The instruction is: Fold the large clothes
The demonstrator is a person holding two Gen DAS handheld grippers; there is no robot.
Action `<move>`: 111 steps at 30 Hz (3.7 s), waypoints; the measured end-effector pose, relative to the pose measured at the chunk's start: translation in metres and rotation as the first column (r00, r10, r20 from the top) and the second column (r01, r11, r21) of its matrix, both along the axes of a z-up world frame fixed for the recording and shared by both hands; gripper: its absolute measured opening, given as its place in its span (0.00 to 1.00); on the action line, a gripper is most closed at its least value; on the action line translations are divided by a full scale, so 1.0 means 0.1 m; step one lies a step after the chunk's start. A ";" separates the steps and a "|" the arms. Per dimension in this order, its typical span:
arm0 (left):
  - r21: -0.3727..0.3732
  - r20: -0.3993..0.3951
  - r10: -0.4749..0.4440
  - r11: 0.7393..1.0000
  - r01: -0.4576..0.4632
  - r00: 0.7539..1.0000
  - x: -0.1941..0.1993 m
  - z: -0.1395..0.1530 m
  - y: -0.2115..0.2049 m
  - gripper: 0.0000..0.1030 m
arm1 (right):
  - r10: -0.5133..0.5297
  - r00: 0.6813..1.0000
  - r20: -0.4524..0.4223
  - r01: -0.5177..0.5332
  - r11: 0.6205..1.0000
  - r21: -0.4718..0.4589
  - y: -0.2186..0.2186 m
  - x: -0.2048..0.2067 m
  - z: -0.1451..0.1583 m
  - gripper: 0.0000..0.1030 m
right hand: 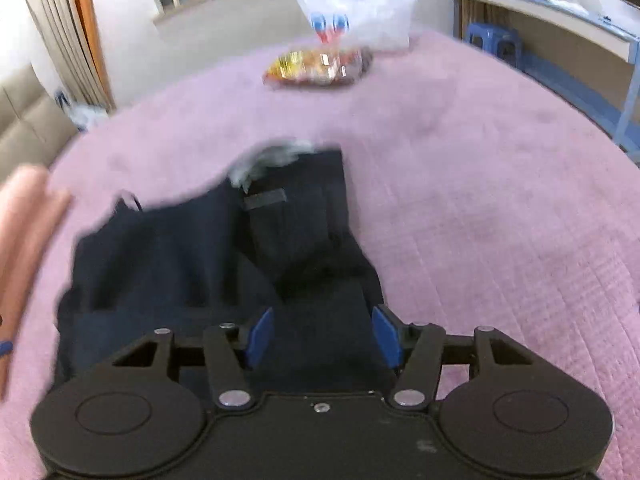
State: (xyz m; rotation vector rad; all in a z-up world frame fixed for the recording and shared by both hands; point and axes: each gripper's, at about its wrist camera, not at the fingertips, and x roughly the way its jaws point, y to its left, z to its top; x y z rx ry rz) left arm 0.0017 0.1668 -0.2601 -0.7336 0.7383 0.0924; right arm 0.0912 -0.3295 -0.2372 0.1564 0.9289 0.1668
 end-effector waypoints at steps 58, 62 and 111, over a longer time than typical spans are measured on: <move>0.072 0.237 -0.184 0.982 0.172 0.954 0.28 0.65 -0.23 0.12 | 0.321 0.881 0.348 -0.277 0.946 -0.171 0.26 0.17 1.02 0.06; 0.118 0.314 -0.139 0.987 0.107 0.939 0.77 0.76 -0.07 0.12 | 0.290 0.847 0.445 -0.237 0.956 -0.173 0.38 0.67 1.12 0.06; 0.077 -0.027 0.036 0.996 -0.034 0.999 0.31 -0.25 -0.53 0.18 | 0.400 0.911 -0.097 -0.398 0.917 0.040 1.75 0.81 -0.21 0.10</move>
